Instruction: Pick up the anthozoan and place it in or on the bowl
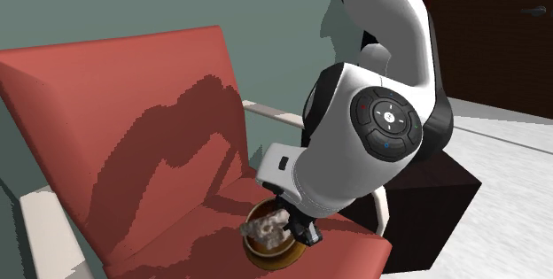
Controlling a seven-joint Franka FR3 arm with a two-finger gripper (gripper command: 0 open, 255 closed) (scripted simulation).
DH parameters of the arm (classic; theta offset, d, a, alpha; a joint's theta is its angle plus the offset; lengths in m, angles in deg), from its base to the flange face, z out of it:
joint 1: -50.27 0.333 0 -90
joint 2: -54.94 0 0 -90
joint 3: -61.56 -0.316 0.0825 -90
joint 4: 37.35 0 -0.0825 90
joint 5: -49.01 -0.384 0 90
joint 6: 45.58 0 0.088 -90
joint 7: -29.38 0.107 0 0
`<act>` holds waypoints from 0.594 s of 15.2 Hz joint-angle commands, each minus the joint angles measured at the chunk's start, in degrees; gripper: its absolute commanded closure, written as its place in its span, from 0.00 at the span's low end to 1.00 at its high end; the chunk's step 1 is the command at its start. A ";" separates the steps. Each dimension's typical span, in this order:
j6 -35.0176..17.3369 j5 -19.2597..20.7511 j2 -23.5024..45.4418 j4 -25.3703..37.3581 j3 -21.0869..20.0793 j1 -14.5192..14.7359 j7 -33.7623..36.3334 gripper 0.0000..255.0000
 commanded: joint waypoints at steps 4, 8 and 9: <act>-0.01 0.00 0.00 0.01 0.00 0.00 0.00 0.00; 3.16 -1.01 -0.69 2.49 -0.66 0.87 -0.67 0.00; 4.79 -1.46 -0.93 3.88 -0.95 1.35 -0.99 0.00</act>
